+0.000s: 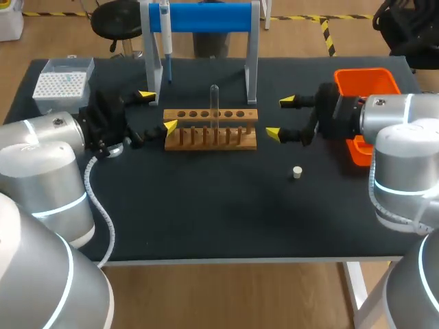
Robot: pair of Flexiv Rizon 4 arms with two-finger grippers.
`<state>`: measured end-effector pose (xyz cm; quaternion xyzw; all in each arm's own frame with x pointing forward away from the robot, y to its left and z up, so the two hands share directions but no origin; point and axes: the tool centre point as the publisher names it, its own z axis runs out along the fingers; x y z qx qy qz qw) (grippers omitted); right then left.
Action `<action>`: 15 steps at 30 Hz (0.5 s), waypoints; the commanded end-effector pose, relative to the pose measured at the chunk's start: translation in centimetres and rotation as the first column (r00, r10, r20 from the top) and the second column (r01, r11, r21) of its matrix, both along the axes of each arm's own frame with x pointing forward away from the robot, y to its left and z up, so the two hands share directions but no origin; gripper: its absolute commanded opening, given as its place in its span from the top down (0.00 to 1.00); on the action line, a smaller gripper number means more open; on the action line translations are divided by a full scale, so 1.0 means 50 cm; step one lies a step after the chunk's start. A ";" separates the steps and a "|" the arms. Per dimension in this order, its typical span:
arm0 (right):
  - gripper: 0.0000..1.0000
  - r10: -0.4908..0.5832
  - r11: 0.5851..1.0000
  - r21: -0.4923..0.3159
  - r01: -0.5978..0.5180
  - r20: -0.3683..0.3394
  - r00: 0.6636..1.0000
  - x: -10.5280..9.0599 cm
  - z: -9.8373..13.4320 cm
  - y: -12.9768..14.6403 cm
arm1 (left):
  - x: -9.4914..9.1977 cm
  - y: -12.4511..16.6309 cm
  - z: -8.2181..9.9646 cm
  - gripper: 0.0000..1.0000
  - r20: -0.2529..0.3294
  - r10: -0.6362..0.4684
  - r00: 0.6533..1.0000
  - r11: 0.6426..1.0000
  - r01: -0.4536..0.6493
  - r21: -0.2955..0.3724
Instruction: Invert the test tube, pick up the pipette, mount the tip to pipette, aspirate from beaker and dispense into the tube, eject the tip, return the pipette, and cap with the stopper.
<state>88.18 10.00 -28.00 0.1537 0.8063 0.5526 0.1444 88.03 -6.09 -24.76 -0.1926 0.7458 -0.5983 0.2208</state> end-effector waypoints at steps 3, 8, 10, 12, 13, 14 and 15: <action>0.00 0.070 0.997 0.034 -0.070 0.012 0.997 0.010 0.010 0.012 | -0.003 0.001 -0.004 0.00 0.020 0.001 1.000 1.000 -0.001 -0.027; 0.00 0.213 0.970 0.106 -0.217 0.047 0.976 0.026 0.030 0.036 | -0.003 0.001 -0.004 0.00 0.020 0.001 1.000 1.000 -0.001 -0.027; 0.00 0.264 0.955 0.123 -0.270 0.066 0.962 0.034 0.035 0.047 | -0.003 0.001 -0.004 0.00 0.020 0.001 1.000 1.000 -0.001 -0.027; 0.00 0.308 0.936 0.160 -0.313 0.060 0.950 0.042 0.038 0.056 | -0.003 0.001 -0.004 0.00 0.020 0.001 1.000 1.000 -0.001 -0.027; 0.00 0.325 0.928 0.169 -0.332 0.066 0.943 0.047 0.039 0.060 | -0.003 0.001 -0.004 0.00 0.020 0.001 1.000 1.000 -0.001 -0.027; 0.00 0.342 0.920 0.177 -0.349 0.070 0.937 0.051 0.039 0.065 | -0.003 0.001 -0.004 0.00 0.020 0.001 1.000 1.000 -0.001 -0.027; 0.00 0.358 0.912 0.187 -0.365 0.070 0.931 0.056 0.039 0.070 | -0.003 0.001 -0.004 0.00 0.020 0.001 1.000 1.000 -0.001 -0.027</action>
